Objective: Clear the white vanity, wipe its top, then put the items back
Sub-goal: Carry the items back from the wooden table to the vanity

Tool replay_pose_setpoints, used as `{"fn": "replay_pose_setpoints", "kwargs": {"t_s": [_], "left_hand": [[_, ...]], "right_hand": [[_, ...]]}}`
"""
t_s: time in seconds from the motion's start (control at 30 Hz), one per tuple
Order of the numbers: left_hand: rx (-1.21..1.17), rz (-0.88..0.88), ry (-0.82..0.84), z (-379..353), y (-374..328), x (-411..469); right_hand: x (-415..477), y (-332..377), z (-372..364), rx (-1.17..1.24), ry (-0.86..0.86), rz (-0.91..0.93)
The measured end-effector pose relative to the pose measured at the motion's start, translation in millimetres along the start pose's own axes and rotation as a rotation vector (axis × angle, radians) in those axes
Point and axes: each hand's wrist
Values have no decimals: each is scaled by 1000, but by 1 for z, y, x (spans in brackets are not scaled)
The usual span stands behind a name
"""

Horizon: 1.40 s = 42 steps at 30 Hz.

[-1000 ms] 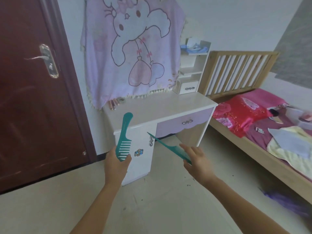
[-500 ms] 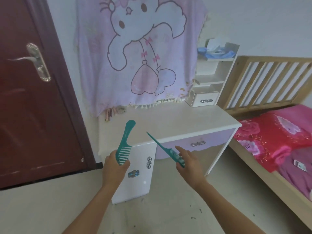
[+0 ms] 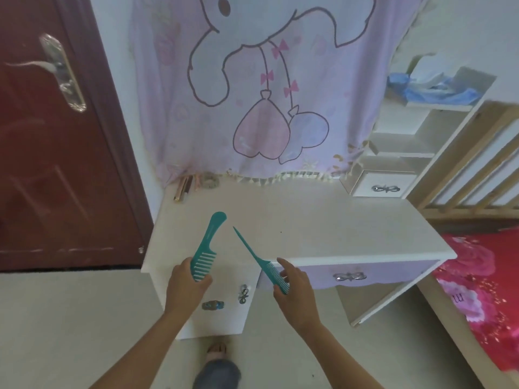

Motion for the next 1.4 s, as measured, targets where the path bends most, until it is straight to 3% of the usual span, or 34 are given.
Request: {"fn": "replay_pose_setpoints", "kwargs": {"t_s": [0.3,0.57,0.87,1.1,1.3,1.4], "left_hand": [[159,38,-32,-64,17,162],[355,92,40,-87,9,242],[405,199,23,-107,7,265],[664,215,73,-104,-7,267],[722,49,-147,-69,30,246],[819,84,-154,-46,54,228]], "right_hand": [[133,23,-7,-80,0,-64],[206,28,-23,-86,-10,-192],[247,32,-46,-92,114,-258],[285,50,-51,-128,208,-155],[324,58,-66,-89,239,-139],[330,66,-84,5,266,-203]]}}
Point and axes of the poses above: each hand's wrist, its own x-axis towards the middle knuckle, its own z-axis out of the back of the hand, y = z × x, and after that the axes turned 9 degrees about -z, right-handed
